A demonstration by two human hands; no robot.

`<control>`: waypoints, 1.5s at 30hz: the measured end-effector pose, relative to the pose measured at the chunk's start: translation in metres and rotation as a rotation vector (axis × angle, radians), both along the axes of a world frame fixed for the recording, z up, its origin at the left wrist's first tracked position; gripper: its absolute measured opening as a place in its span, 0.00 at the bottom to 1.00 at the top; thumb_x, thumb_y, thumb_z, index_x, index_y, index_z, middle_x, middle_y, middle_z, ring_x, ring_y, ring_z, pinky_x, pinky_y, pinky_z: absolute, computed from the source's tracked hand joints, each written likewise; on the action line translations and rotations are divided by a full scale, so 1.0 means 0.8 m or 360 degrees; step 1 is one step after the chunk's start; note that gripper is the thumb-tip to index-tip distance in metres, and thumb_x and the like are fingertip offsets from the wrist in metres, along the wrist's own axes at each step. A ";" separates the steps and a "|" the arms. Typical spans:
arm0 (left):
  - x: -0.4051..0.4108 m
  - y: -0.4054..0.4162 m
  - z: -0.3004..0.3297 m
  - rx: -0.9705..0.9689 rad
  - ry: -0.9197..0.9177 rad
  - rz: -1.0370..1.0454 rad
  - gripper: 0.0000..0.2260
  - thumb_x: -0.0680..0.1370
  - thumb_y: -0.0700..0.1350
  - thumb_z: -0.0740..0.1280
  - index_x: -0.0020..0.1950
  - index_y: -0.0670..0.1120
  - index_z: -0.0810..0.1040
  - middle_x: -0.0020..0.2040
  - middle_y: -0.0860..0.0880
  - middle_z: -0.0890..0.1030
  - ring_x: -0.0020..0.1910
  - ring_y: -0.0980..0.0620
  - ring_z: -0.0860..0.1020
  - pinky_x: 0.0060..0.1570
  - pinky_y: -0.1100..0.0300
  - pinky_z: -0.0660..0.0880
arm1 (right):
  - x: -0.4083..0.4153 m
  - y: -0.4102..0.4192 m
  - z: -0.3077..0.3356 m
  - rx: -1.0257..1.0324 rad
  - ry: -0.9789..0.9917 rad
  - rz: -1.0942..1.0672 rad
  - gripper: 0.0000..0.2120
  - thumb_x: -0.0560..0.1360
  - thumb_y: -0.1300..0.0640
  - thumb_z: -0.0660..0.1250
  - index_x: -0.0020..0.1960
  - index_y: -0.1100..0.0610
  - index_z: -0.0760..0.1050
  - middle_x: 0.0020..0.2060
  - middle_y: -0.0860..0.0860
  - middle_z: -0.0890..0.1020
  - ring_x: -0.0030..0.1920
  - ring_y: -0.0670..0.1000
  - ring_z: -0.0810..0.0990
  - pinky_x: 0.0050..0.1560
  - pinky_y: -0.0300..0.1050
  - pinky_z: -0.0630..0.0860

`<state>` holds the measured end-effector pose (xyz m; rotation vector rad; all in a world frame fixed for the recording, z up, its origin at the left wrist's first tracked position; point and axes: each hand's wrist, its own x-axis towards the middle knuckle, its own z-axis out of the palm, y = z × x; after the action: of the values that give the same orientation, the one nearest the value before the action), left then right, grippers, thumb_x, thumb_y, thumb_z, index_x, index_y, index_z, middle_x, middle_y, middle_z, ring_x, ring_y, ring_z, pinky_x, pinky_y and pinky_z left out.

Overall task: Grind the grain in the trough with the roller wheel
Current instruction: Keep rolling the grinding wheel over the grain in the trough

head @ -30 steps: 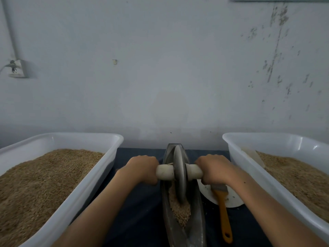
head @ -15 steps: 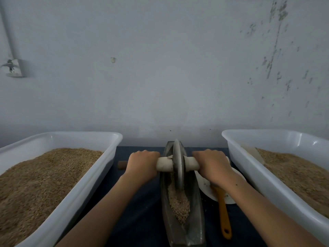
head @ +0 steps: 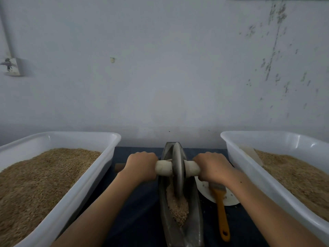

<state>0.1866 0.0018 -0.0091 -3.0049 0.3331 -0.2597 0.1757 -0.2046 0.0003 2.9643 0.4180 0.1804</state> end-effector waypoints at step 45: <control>0.003 0.000 -0.011 -0.0040 -0.0321 -0.0009 0.10 0.75 0.49 0.65 0.55 0.51 0.73 0.51 0.49 0.79 0.50 0.48 0.77 0.43 0.57 0.67 | 0.003 0.000 -0.007 0.0012 -0.0223 -0.0018 0.09 0.75 0.55 0.65 0.54 0.51 0.73 0.49 0.50 0.80 0.47 0.52 0.78 0.42 0.43 0.65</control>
<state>0.1887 0.0015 -0.0182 -2.9676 0.3202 -0.5657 0.1778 -0.2046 -0.0050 2.9365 0.3832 0.3865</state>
